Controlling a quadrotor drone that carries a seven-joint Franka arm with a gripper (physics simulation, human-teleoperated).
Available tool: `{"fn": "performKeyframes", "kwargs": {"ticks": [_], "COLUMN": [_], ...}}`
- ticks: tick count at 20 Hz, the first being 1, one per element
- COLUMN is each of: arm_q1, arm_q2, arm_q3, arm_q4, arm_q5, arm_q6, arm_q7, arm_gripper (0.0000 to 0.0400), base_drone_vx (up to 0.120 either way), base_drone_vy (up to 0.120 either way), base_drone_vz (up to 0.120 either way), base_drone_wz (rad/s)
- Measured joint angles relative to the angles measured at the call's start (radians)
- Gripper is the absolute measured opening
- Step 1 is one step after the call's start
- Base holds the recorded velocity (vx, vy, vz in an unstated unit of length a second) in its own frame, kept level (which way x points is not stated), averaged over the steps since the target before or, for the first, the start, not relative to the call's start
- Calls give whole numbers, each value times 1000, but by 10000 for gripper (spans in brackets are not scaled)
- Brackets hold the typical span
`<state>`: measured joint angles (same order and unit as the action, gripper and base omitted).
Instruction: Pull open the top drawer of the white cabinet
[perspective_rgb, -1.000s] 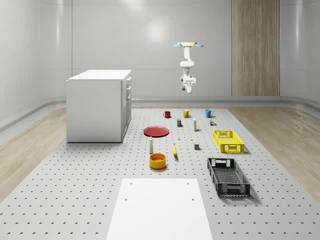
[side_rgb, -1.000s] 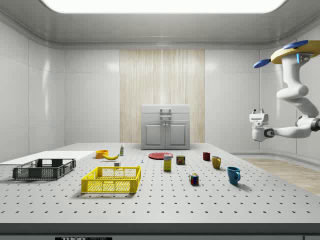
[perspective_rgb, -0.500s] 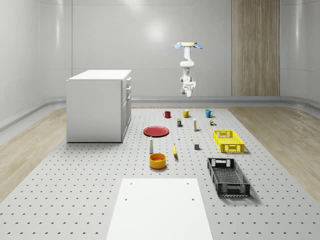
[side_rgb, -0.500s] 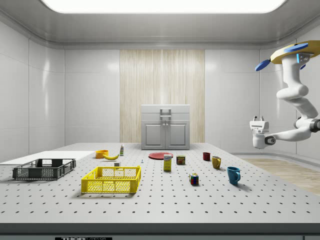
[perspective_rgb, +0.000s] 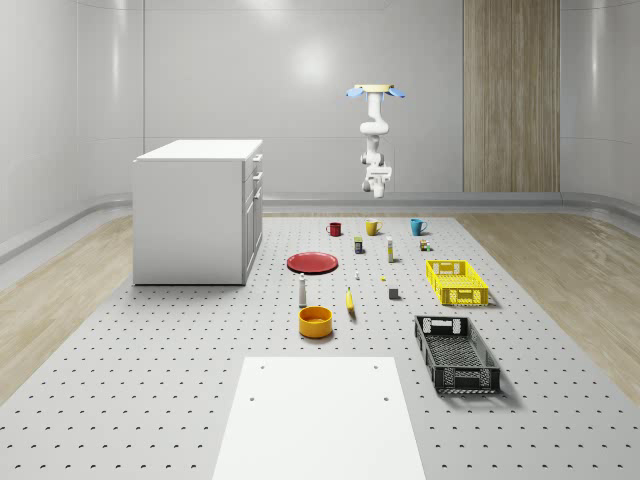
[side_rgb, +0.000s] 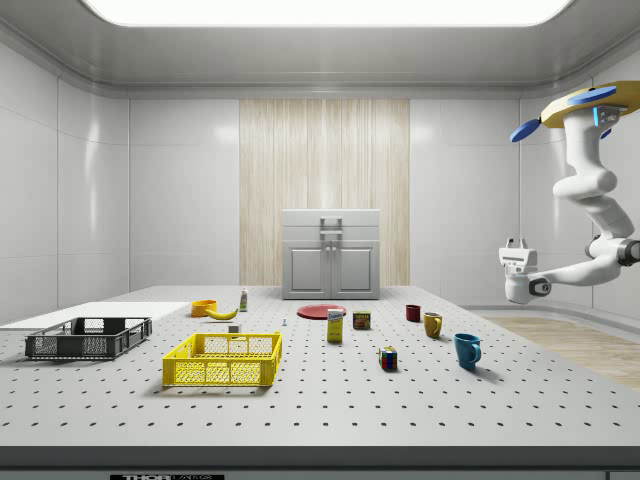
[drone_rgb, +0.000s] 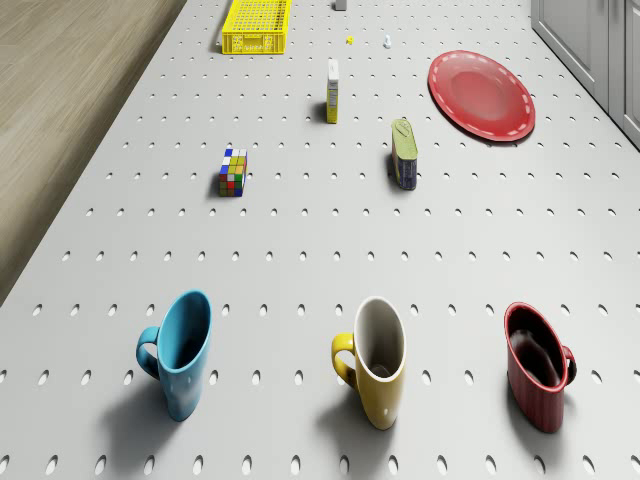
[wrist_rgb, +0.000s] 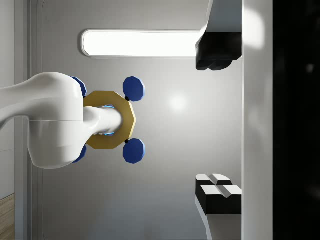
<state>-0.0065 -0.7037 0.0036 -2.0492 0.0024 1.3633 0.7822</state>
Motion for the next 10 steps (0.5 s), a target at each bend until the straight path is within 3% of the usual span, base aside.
{"fn": "performKeyframes", "kwargs": {"ticks": [10], "arm_q1": [-1], "arm_q2": [0], "arm_q3": [1], "arm_q4": [6], "arm_q5": [0], "arm_q6": [1], "arm_q7": [-1], "arm_gripper": [305], "base_drone_vx": [0], "base_drone_vy": [0], "base_drone_vz": [0], "base_drone_wz": [0]}}
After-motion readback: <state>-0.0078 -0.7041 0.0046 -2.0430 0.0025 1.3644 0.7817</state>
